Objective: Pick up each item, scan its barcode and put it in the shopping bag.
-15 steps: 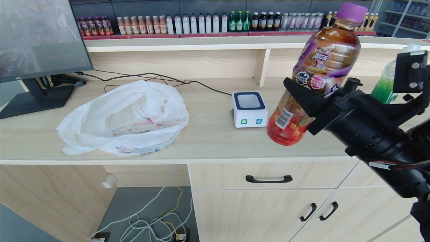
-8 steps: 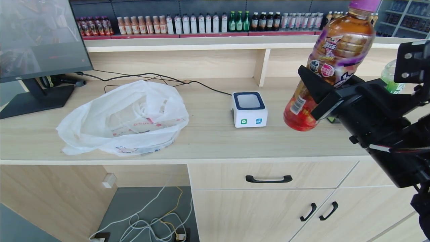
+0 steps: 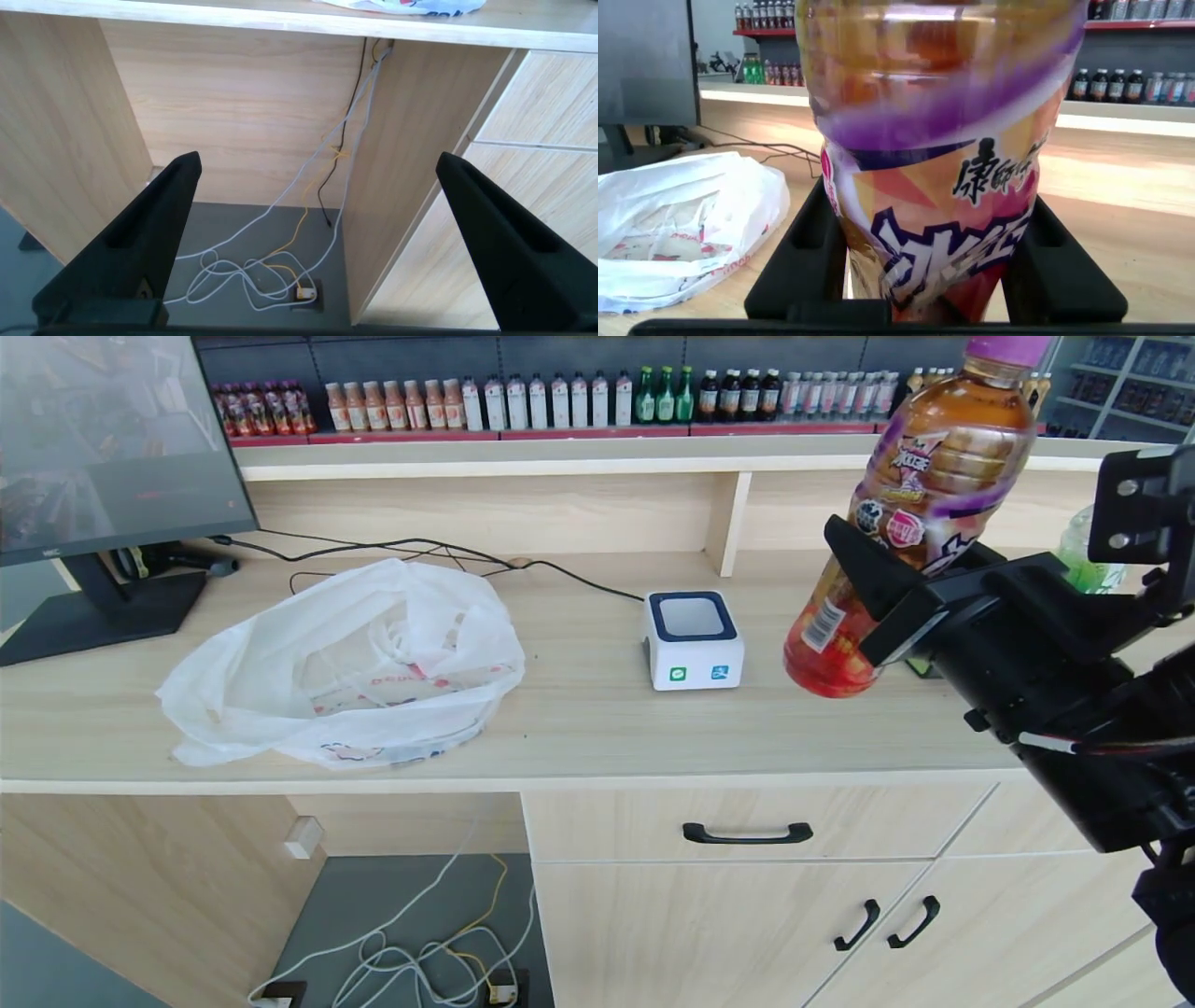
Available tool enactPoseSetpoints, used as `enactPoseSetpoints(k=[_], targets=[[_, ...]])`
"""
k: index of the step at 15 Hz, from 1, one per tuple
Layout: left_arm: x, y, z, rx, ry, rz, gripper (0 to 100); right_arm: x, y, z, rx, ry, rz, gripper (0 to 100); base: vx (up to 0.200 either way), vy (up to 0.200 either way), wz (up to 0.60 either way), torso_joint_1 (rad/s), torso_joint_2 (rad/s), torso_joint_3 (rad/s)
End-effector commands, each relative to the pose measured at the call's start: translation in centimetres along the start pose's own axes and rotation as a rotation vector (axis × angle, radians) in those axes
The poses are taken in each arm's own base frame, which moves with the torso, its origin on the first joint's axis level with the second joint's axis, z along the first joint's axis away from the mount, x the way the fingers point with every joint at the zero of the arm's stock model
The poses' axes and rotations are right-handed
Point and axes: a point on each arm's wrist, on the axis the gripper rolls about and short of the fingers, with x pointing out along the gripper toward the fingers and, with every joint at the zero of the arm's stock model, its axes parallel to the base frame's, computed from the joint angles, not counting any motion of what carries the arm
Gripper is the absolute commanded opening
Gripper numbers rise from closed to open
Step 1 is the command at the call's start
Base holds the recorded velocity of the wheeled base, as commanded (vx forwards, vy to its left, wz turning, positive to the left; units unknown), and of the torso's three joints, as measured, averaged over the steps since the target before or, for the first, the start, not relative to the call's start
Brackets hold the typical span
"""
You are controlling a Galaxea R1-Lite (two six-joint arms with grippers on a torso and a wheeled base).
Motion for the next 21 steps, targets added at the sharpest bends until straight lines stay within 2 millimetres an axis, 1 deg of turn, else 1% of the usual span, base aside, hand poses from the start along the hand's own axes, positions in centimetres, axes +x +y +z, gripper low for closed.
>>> enactPoseSetpoints(k=[1, 7, 11, 13, 14, 15, 19, 21], targets=[[0.0, 0.0, 0.0, 0.0, 0.0, 0.0, 100, 0.0, 0.0, -0.1, 0.001, 0.003, 0.001, 0, 0.0, 0.0, 0.0, 0.0, 0.0, 0.0], [0.0, 0.0, 0.0, 0.0, 0.001, 0.0, 100, 0.1, 0.0, -0.2, 0.012, 0.006, 0.0, 0, 0.0, 0.2, 0.0, 0.003, 0.0, 0.003], [0.0, 0.0, 0.0, 0.002, 0.0, 0.0, 100, 0.3, 0.1, -0.4, 0.012, 0.007, 0.005, 0, 0.0, 0.0, 0.0, 0.0, 0.0, 0.0], [0.0, 0.0, 0.0, 0.002, 0.0, 0.0, 100, 1.2, 0.2, -0.4, 0.014, -0.01, 0.004, 0, 0.0, 0.0, 0.0, 0.0, 0.0, 0.0], [0.0, 0.0, 0.0, 0.002, 0.0, 0.0, 100, 2.4, 0.4, -0.3, 0.016, -0.025, 0.018, 0, 0.0, 0.0, 0.0, 0.0, 0.0, 0.0], [0.0, 0.0, 0.0, 0.002, 0.0, 0.0, 100, 2.9, 0.4, -0.4, 0.013, -0.025, 0.02, 0, 0.0, 0.0, 0.0, 0.0, 0.0, 0.0], [0.0, 0.0, 0.0, 0.002, 0.0, 0.0, 100, 7.2, -1.5, -3.0, -0.076, -0.041, 0.08, 0, 0.0, 0.0, 0.0, 0.0, 0.0, 0.0], [0.0, 0.0, 0.0, 0.002, 0.0, 0.0, 100, 9.2, -2.4, -4.6, -0.135, -0.059, 0.109, 0, 0.0, 0.0, 0.0, 0.0, 0.0, 0.0]])
